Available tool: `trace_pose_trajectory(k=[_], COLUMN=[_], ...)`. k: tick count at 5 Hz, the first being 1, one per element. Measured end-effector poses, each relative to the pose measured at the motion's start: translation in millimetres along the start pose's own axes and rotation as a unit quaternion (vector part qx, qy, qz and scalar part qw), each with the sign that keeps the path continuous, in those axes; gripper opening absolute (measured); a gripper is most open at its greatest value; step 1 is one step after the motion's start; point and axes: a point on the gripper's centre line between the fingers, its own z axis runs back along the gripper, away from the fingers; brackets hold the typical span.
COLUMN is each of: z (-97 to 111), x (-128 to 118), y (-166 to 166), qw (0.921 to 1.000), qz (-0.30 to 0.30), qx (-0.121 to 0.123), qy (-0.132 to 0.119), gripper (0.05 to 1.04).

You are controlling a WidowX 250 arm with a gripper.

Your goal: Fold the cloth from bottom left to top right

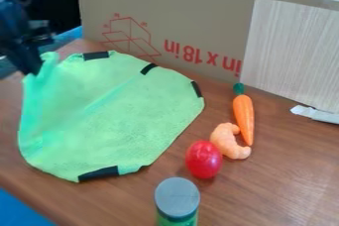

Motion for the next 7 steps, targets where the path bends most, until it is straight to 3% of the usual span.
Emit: trace_pose_trajectory(k=[1, 3, 4, 5, 7], z=[-3.9, -20.6, -36.9, -65.4, -97.0], x=[1.8, 0.3, 0.9, 3.8, 19.9], y=[-38.3, -113.8, -145.8, -170.0, -205.9], qw=[0.9999, 0.9998, 0.9996, 0.9998, 0.9995], qz=[-0.009, -0.021, -0.026, -0.012, 0.012], qx=[-0.002, -0.003, 0.003, 0.018, 0.028], qy=[0.01, 0.004, -0.007, -0.003, -0.007], gripper=[0.058, 0.058, 0.058, 0.058, 0.072])
